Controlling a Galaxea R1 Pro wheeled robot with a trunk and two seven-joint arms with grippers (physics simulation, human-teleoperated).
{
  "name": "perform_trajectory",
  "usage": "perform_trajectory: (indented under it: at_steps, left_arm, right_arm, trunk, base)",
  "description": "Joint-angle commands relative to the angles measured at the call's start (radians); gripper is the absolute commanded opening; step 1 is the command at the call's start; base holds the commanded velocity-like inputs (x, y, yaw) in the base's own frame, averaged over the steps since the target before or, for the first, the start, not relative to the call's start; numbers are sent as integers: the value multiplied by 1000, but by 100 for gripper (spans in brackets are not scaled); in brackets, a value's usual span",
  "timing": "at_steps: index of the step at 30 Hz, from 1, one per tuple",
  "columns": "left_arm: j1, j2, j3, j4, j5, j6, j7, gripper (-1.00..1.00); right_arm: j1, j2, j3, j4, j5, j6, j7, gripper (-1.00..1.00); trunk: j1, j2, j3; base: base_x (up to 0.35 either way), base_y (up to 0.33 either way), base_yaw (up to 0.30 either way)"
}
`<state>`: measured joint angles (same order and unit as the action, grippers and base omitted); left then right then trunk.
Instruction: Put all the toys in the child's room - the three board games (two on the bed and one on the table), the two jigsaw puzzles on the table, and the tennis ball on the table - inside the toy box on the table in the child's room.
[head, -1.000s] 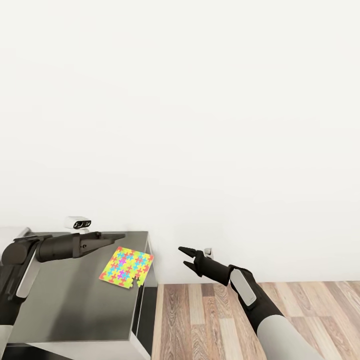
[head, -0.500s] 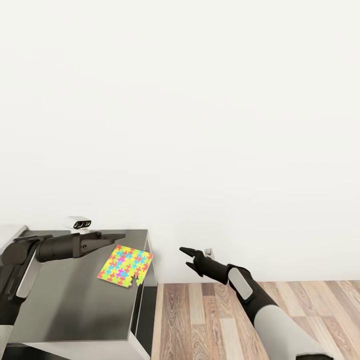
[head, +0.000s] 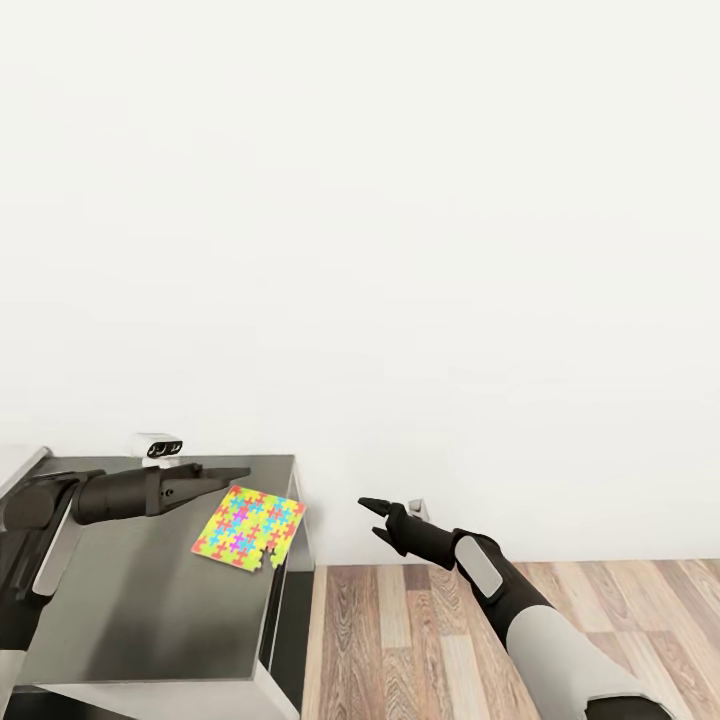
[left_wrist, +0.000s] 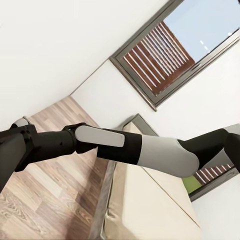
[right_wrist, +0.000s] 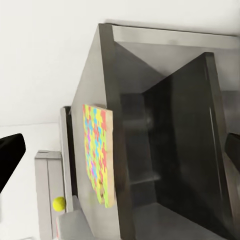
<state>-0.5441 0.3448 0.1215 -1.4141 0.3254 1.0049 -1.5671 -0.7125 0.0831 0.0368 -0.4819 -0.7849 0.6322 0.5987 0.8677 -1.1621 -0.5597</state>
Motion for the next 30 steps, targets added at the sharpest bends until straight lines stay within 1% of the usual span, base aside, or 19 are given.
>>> perform_trajectory:
  at_steps: [1, 3, 8, 11, 17, 26, 30]
  left_arm:
    - [-1, 0, 0, 0, 0, 11, -4, 100]
    - [-1, 0, 0, 0, 0, 11, -4, 100]
    - [-1, 0, 0, 0, 0, 11, -4, 100]
    - [-1, 0, 0, 0, 0, 11, -4, 100]
    - [-1, 0, 1, 0, 0, 10, -4, 100]
    - [-1, 2, 2, 0, 0, 10, -4, 100]
    - [-1, 2, 3, 0, 0, 10, -4, 100]
  right_arm:
    - [-1, 0, 2, 0, -5, 4, 0, 100]
    - [-1, 1, 2, 0, -5, 4, 0, 100]
    - [-1, 16, 3, 0, -3, 4, 0, 100]
    - [-2, 20, 3, 0, 8, 4, 0, 100]
    - [-2, 22, 3, 0, 37, 4, 1, 100]
    - [-2, 23, 3, 0, 42, 4, 1, 100]
    - [-2, 23, 3, 0, 42, 4, 1, 100]
  trunk:
    - [4, -8, -4]
    - [12, -22, -10]
    - [31, -57, -26]
    - [42, -78, -35]
    - [42, -78, -35]
    - [42, -78, -35]
    - [42, -78, -35]
  base:
    - [0, 0, 0]
    - [0, 0, 0]
    - [0, 0, 0]
    - [0, 0, 0]
    - [0, 0, 0]
    - [1, 3, 0]
    - [49, 125, 0]
